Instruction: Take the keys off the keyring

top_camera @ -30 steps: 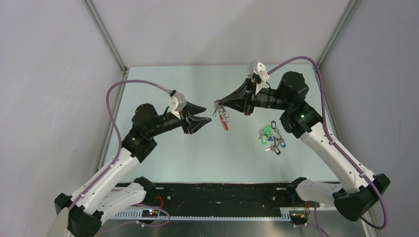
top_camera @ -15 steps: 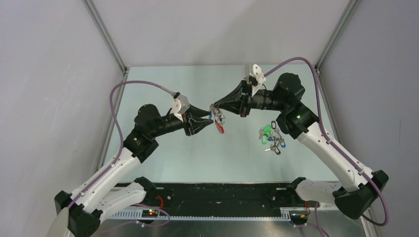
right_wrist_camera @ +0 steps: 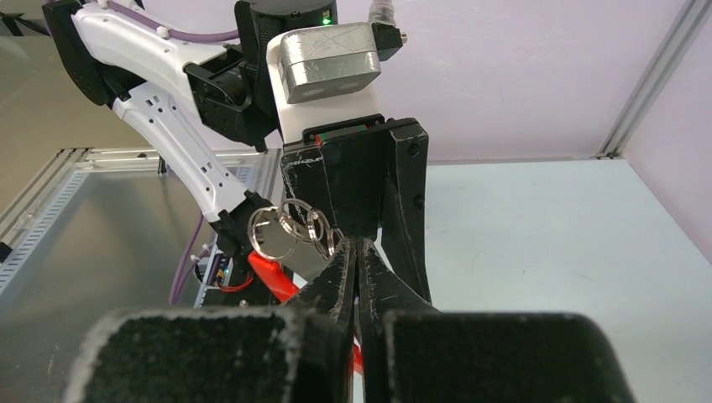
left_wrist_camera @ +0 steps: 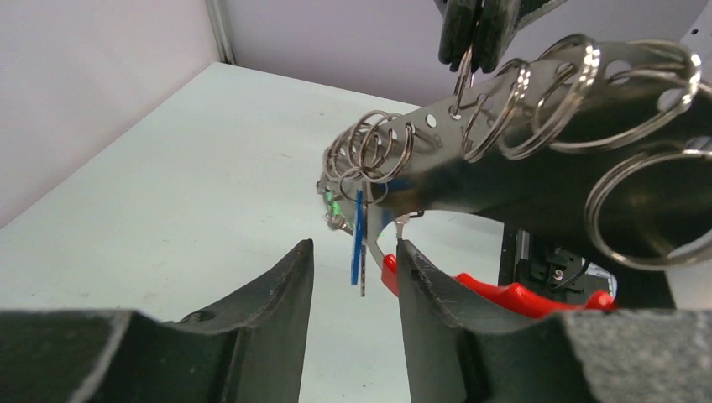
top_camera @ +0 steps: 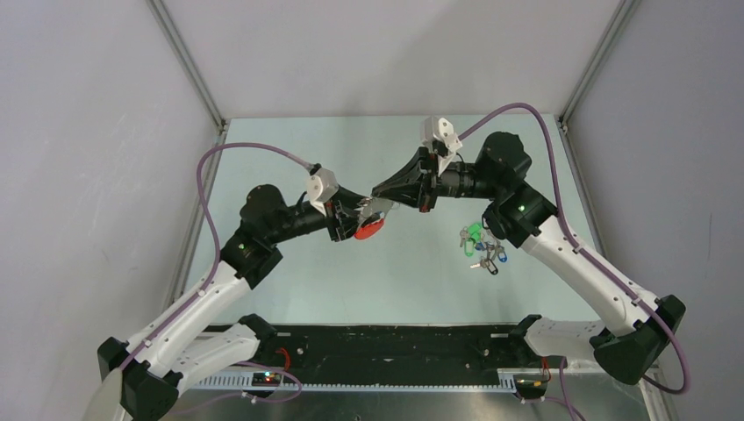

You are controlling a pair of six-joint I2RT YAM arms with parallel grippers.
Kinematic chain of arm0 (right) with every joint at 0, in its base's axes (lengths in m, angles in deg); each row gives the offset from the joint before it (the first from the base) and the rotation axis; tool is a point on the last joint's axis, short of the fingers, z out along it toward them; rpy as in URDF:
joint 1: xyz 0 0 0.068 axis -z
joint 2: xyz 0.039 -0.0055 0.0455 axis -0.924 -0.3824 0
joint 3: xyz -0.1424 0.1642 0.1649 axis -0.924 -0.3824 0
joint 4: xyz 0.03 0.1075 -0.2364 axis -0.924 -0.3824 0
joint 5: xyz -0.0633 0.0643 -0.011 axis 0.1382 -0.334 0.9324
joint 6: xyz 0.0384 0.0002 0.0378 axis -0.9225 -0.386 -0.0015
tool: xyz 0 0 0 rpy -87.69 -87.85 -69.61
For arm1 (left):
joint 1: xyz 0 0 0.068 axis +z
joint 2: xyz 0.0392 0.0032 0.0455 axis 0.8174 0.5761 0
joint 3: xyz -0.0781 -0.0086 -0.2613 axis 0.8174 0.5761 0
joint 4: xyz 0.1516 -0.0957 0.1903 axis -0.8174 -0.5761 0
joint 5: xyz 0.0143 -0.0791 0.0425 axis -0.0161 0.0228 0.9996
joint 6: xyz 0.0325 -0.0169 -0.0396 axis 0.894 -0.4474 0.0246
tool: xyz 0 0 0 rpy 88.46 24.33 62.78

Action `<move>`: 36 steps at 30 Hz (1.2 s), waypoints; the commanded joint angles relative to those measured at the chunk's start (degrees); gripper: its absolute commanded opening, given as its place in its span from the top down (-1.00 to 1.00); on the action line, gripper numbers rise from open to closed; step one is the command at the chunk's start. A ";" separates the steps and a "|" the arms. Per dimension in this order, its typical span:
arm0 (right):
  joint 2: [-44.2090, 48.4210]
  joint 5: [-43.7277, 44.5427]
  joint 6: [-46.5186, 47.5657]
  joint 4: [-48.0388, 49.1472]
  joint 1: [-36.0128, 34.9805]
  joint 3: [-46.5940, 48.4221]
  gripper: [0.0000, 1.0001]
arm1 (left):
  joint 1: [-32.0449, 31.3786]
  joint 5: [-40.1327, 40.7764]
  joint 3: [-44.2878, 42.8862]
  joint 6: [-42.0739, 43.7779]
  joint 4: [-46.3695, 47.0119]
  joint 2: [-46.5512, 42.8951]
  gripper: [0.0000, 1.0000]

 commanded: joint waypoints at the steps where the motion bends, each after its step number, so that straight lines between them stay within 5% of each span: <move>1: -0.40 0.56 -1.04 4.67 -0.75 0.40 1.00 | -0.32 -1.07 -0.97 0.76 1.80 0.00 0.10; 6: -0.79 0.58 -1.48 5.62 -0.96 0.40 1.00 | -0.32 -1.53 -1.00 0.85 1.76 0.31 0.24; 11: -0.79 1.03 -1.60 5.77 -1.10 0.40 1.00 | -0.35 -3.05 -1.42 0.33 1.76 0.88 0.64; 16: -0.60 1.17 -1.62 5.72 -1.10 0.40 1.00 | -0.54 -4.60 -1.73 0.03 1.81 1.43 0.30; 24: -1.49 -1.25 -4.81 9.08 -1.45 0.40 1.00 | -0.77 -3.15 -1.61 0.11 1.76 1.79 0.33; 27: -1.98 -2.26 -5.77 9.55 -2.02 0.40 1.00 | -0.75 -2.93 -1.58 0.42 1.84 1.46 0.57; 29: -1.71 -1.90 -5.02 8.50 -2.10 0.40 1.00 | -0.79 -2.13 -1.53 0.53 1.87 1.07 0.92; 36: 2.05 -0.83 0.76 -1.16 -0.98 -0.71 1.00 | -0.80 4.22 -0.96 2.22 0.29 -1.61 1.00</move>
